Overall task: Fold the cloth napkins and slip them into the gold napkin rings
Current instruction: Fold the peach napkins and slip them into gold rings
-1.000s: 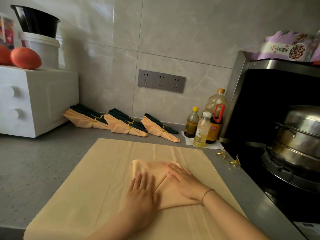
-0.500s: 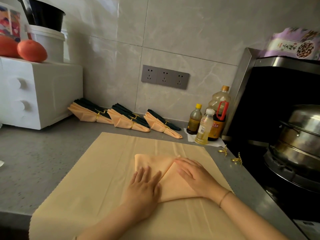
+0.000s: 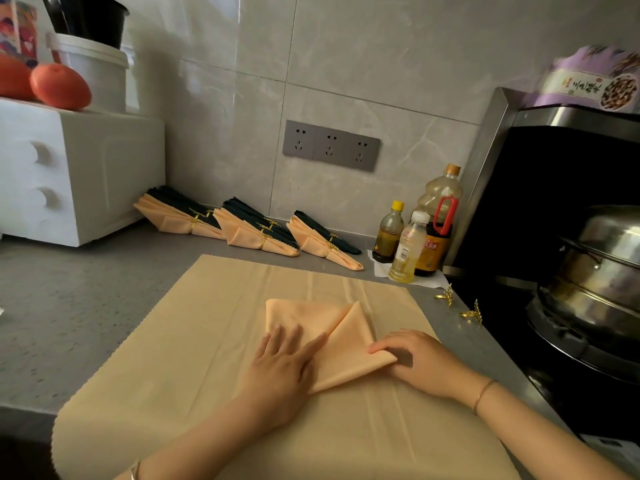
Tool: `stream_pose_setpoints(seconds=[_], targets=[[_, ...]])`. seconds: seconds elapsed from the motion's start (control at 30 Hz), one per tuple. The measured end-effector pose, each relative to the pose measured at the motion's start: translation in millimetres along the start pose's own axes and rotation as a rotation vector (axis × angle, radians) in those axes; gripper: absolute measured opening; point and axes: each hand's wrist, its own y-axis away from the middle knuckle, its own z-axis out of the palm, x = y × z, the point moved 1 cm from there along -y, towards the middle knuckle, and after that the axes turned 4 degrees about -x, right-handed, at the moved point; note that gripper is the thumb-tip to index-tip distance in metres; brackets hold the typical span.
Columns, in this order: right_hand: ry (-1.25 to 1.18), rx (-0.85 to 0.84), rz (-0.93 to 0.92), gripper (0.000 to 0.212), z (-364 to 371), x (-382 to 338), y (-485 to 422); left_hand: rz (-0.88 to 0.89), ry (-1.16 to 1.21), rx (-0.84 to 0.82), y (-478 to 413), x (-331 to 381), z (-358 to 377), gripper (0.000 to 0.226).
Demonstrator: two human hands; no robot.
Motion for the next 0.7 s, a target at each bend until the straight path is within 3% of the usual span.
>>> stream_pose_setpoints(seconds=[0.2,0.3,0.43,0.7], targets=[[-0.240,0.092,0.020,0.009,4,-1,-19,-0.007,0.042,-0.026,-1,-1,-2,0.079],[-0.333,0.137,0.089,0.012,10,3,-27,-0.005,0.073,-0.058,2,1,-3,0.106],[-0.359,0.192,0.086,0.020,18,0,-34,-0.017,0.051,-0.063,1,1,-6,0.056],[-0.344,0.167,0.162,0.022,17,-6,-45,-0.011,0.114,-0.049,1,-2,-7,0.043]])
